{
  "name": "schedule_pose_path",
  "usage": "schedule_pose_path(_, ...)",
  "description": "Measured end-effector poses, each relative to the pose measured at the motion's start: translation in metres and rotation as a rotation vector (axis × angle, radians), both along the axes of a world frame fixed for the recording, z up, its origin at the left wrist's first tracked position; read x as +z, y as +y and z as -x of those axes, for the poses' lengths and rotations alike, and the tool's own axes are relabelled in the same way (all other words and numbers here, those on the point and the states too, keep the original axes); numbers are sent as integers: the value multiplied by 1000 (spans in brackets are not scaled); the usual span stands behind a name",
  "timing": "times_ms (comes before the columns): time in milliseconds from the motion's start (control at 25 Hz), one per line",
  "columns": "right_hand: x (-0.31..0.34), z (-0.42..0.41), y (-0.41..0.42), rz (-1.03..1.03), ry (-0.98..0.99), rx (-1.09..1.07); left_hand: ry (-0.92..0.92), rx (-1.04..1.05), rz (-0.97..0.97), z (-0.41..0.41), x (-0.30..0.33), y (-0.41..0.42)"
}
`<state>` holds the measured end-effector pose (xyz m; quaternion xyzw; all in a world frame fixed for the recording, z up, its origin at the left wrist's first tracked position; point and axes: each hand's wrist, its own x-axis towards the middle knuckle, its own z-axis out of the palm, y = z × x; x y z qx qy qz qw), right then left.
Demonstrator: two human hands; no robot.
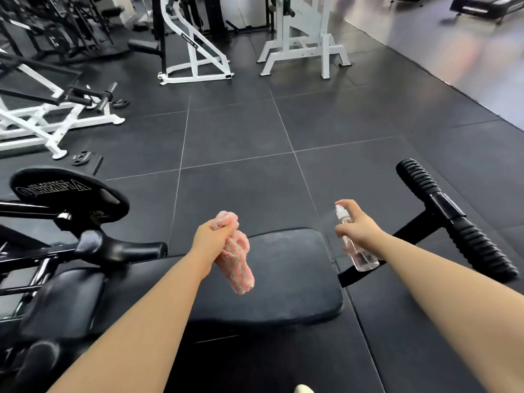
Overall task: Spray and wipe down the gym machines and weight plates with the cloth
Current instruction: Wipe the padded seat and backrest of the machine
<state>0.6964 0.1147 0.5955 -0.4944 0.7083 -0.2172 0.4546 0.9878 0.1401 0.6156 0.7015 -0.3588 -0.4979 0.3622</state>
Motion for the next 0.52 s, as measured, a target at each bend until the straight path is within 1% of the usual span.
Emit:
schedule_pose_path(80, -4, -2, 1, -22, -110, -19, 0, 5, -10, 2, -5, 2)
schedule_pose_path(160, -6, -4, -1, -17, -134, -18, -6, 12, -21, 2, -9, 5)
schedule_pose_path(200, -6, -4, -2, -16, -110, -6, -10, 19, -29, 3, -11, 6)
schedule_pose_path(400, -10, -10, -7, 34, 160, 91, -42, 59, -18, -8, -17, 15)
schedule_pose_path(520, -13, -31, -13, 31, 211, 155, -46, 105, -23, -29, -24, 24)
